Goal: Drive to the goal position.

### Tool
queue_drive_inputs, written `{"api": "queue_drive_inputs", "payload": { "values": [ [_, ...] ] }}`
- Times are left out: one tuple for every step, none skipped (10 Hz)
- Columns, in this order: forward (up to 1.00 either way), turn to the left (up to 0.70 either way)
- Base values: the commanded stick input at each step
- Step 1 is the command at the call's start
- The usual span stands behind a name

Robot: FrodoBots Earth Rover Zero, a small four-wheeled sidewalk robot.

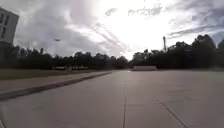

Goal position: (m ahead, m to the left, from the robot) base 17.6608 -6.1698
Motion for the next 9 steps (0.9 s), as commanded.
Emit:
{"api": "queue_drive_inputs", "payload": {
  "values": [
    [0.70,0.00],
    [0.70,0.00],
    [0.70,0.00],
    [0.70,0.00],
    [0.70,0.00],
    [0.70,0.00],
    [0.70,-0.16],
    [0.70,-0.35],
    [0.70,-0.35]
  ]
}}
